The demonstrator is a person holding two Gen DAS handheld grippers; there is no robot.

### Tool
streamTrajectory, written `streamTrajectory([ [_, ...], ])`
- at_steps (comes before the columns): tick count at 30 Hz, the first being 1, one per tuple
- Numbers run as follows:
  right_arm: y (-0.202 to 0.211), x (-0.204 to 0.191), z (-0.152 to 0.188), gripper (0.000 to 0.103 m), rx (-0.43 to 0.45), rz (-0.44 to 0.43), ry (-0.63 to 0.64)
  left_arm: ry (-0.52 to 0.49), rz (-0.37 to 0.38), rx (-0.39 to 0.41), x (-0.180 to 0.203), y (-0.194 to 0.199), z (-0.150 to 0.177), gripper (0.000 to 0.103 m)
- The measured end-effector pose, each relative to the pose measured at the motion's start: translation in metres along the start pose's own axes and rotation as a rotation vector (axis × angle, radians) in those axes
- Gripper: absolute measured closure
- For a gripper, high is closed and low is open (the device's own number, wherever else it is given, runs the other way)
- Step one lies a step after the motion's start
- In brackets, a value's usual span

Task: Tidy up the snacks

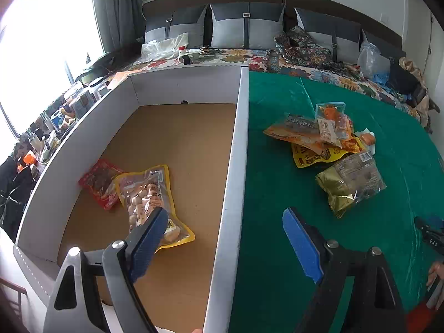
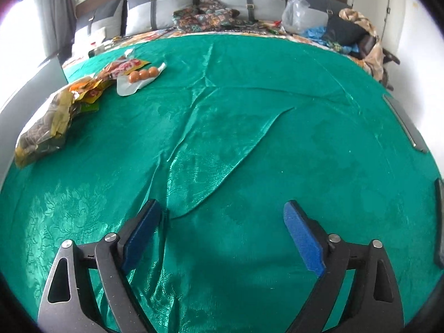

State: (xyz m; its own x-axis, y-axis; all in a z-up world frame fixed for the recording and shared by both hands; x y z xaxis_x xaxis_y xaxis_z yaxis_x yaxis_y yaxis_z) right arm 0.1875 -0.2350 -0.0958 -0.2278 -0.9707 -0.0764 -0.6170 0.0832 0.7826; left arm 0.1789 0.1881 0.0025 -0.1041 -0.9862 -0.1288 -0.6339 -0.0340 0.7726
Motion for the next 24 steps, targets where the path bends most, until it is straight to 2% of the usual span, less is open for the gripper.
streamTrajectory([
  [2, 0.01, -0.008, 0.01, 0.01, 0.003, 0.009, 0.004, -0.019, -0.016, 0.008, 0.001, 0.003, -0.001, 0.018],
  [4, 0.011, -0.009, 0.015, 0.01, 0.003, 0.01, 0.003, -0.031, -0.108, 0.049, 0.002, 0.019, -0.005, 0.019],
  [6, 0.011, -0.009, 0.014, 0.01, 0.003, 0.009, 0.003, -0.072, -0.22, 0.147, 0.014, 0.05, -0.008, 0.019],
  [8, 0.011, -0.01, 0.015, 0.01, 0.003, 0.008, 0.003, -0.107, -0.23, 0.223, 0.031, 0.077, -0.009, 0.018],
  [9, 0.011, -0.01, 0.015, 0.01, 0.003, 0.008, 0.002, -0.119, -0.213, 0.245, 0.04, 0.088, -0.009, 0.017],
  [10, 0.011, -0.01, 0.015, 0.01, 0.003, 0.008, 0.002, -0.131, -0.167, 0.265, 0.053, 0.098, -0.007, 0.015],
  [12, 0.011, -0.01, 0.015, 0.01, 0.003, 0.007, 0.002, -0.143, -0.054, 0.266, 0.075, 0.106, -0.001, 0.006],
  [14, 0.011, -0.01, 0.014, 0.01, 0.003, 0.007, 0.002, -0.153, 0.05, 0.232, 0.098, 0.102, 0.01, 0.005],
  [17, 0.011, -0.01, 0.014, 0.009, 0.003, 0.006, 0.002, -0.169, 0.174, 0.12, 0.137, 0.07, 0.036, 0.005],
  [20, 0.011, -0.011, 0.014, 0.009, 0.003, 0.006, 0.001, -0.175, 0.222, 0.004, 0.158, 0.027, 0.058, 0.005],
  [24, 0.012, -0.011, 0.014, 0.009, 0.003, 0.005, 0.001, -0.153, 0.183, -0.072, 0.164, -0.016, 0.066, 0.005],
])
Point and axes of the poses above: each gripper's, at about its wrist camera, not at the fingertips, and y roughly against the way its jaws point, x to its right, z to its underside, the point moved 1 cm from there along -y, roughly the way its jaws point, and after that the axes turned 8 degrees about -y, right-handed, at the moved point
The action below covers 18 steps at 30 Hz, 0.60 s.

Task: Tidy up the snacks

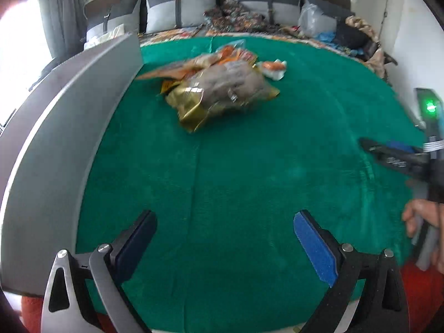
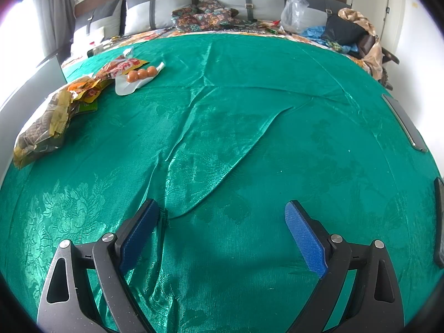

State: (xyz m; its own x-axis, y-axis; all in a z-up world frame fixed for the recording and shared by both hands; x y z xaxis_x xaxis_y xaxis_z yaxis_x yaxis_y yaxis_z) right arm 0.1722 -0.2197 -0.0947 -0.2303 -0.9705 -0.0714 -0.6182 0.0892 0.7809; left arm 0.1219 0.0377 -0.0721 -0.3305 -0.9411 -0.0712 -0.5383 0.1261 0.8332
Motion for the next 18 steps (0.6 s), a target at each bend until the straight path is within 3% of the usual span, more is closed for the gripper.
streamTrajectory([
  [7, 0.0, 0.0, 0.0, 0.008, 0.0, -0.001, -0.001, 0.06, 0.002, -0.046, -0.012, -0.031, 0.001, 0.005],
  [10, 0.0, -0.001, 0.0, 0.008, 0.0, -0.002, -0.001, 0.053, -0.021, -0.023, -0.011, -0.033, 0.008, 0.0],
  [18, 0.0, -0.002, 0.0, 0.008, 0.0, -0.003, -0.002, 0.033, -0.019, 0.005, -0.014, -0.034, 0.012, 0.0],
])
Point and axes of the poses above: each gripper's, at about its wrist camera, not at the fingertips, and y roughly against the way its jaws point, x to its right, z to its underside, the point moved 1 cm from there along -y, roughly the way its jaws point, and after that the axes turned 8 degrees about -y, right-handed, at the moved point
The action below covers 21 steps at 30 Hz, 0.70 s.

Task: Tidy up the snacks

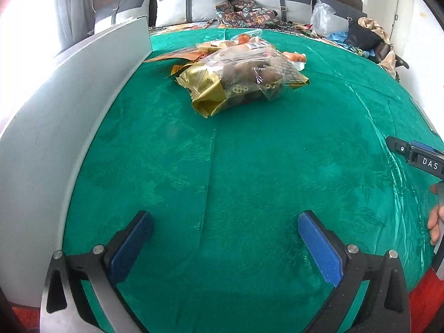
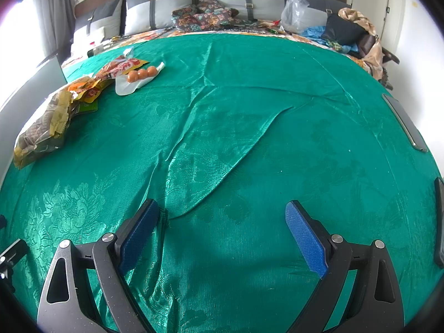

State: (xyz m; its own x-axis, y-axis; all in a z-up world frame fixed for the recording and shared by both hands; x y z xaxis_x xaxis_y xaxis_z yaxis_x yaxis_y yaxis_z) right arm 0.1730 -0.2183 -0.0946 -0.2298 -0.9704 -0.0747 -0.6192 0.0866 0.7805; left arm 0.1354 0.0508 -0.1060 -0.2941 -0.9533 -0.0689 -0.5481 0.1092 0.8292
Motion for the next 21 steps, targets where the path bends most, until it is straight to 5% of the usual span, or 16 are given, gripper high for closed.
streamTrajectory([
  [21, 0.0001, -0.0008, -0.0005, 0.008, 0.0, -0.004, -0.002, -0.014, 0.0, 0.017, 0.0036, 0.0048, 0.0003, 0.0],
])
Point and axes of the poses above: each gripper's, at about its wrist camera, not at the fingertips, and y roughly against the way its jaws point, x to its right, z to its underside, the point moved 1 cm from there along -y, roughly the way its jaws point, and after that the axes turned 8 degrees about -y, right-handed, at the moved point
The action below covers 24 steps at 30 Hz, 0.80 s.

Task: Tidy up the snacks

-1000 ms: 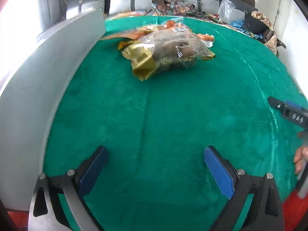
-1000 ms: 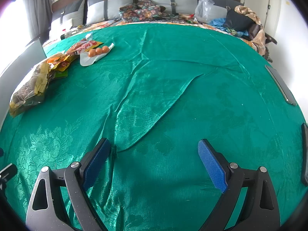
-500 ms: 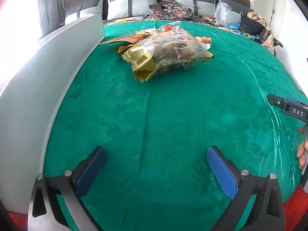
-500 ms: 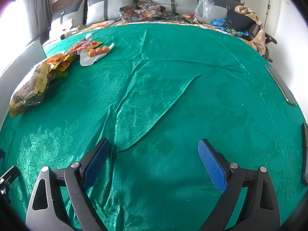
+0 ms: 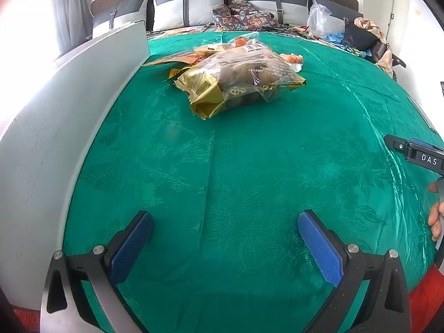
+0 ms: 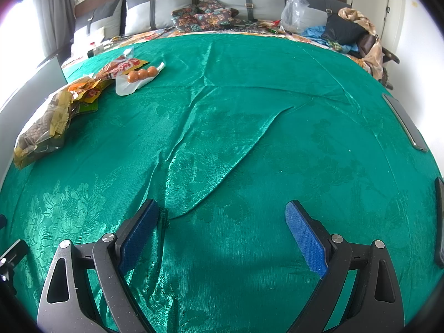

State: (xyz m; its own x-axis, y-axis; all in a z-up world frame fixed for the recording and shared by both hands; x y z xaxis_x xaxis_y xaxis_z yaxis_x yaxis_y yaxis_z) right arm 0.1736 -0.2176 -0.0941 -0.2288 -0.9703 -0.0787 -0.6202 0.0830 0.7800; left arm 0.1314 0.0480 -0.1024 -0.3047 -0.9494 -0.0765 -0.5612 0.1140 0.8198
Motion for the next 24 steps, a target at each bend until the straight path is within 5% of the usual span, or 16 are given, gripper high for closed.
streamTrajectory([
  [24, -0.0001, -0.002, -0.0004, 0.008, 0.0, -0.002, -0.001, -0.006, -0.001, 0.027, 0.0016, 0.0011, 0.0034, 0.0],
])
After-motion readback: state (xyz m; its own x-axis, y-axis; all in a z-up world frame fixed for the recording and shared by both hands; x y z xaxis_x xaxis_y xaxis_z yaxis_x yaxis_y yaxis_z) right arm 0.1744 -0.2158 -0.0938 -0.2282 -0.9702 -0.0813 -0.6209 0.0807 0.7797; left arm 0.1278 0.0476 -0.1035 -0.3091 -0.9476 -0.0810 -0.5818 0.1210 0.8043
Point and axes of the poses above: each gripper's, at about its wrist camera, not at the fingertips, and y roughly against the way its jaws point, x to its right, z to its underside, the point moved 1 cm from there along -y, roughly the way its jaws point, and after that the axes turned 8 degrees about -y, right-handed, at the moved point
